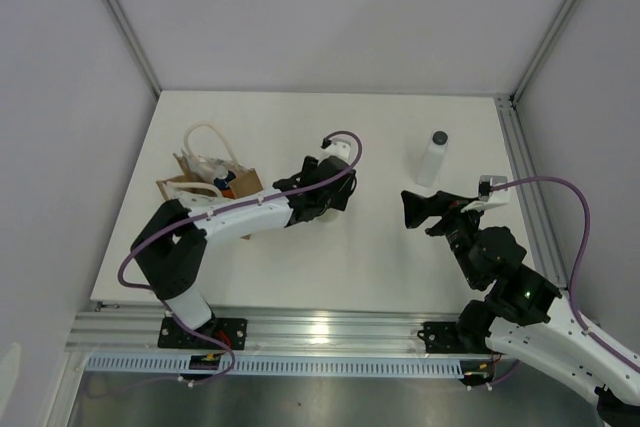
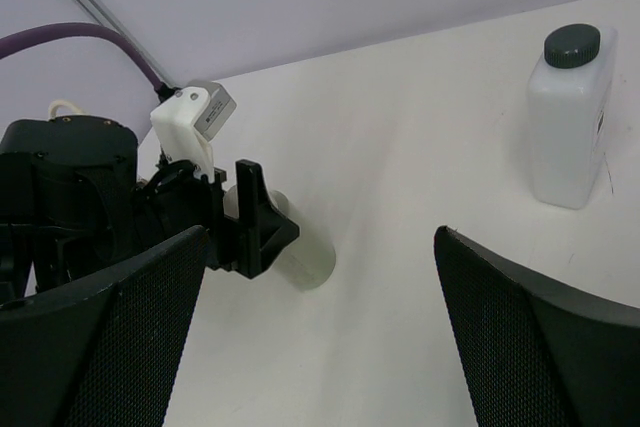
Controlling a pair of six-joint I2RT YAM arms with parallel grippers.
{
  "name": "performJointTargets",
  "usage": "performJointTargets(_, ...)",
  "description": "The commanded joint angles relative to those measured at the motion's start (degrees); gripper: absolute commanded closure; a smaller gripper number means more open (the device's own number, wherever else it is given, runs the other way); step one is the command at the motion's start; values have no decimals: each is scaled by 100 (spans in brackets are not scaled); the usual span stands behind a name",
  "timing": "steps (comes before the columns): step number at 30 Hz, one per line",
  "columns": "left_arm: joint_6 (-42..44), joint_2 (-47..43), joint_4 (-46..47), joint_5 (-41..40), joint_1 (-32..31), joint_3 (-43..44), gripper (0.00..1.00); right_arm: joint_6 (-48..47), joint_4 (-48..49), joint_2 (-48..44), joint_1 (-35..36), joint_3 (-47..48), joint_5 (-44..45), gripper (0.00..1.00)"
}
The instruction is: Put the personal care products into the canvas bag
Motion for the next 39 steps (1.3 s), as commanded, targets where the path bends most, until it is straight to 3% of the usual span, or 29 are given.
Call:
performJointTargets(1,37,175,-304,-317,9,183,22,38,62,-55,-9,29,68,2)
performJointTargets(32,-7,509,-260,43,326,535,16,55,36,-126,-9,38,42,2)
performJointTargets(37,-16,518,-225,157,326,517,25,55,53,-126,-17,38,33,2)
performJointTargets(39,-16,544,-216,175,326,517,42,47,44,-117,-17,29,33,2)
